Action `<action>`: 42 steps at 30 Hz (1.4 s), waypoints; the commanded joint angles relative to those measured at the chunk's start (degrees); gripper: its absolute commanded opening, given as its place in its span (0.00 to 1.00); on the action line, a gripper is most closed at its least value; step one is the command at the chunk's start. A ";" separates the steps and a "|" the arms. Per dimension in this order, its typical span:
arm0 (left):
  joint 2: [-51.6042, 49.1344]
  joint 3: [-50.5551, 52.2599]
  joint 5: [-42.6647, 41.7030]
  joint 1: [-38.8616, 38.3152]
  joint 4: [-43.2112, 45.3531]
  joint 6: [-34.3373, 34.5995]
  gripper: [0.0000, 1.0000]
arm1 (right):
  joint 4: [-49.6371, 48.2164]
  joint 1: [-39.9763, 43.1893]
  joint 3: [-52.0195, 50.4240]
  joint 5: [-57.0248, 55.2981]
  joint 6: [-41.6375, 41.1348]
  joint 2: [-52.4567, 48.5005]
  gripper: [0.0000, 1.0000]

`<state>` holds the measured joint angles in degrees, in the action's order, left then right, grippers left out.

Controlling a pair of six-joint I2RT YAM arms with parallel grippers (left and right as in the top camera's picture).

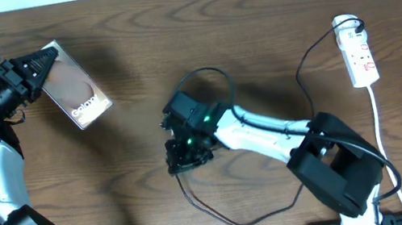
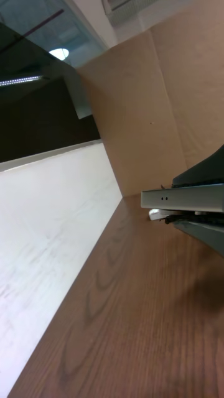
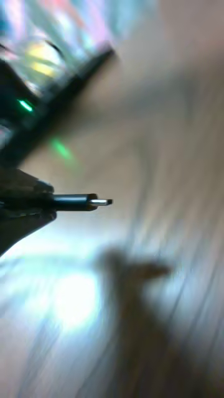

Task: Plug charger to phone and switch on socket
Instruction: 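Lift the connector with the right gripper toward the phone's bottom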

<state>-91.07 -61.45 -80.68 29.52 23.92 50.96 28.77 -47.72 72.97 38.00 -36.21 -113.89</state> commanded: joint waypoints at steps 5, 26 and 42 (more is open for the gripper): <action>0.83 -1.29 -1.20 0.04 0.39 -0.15 0.07 | -0.61 3.30 0.52 19.76 25.35 -0.44 0.01; 0.83 -1.29 -1.20 0.04 0.39 -0.13 0.07 | -15.76 6.27 0.48 36.59 20.22 -0.46 0.01; 0.83 -1.31 0.55 -0.37 0.48 -0.09 0.07 | -49.13 8.26 0.48 36.44 -8.11 -0.46 0.01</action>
<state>-91.07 -61.45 -80.05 29.52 23.90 50.96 -19.31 -39.24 72.99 73.49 -39.62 -113.97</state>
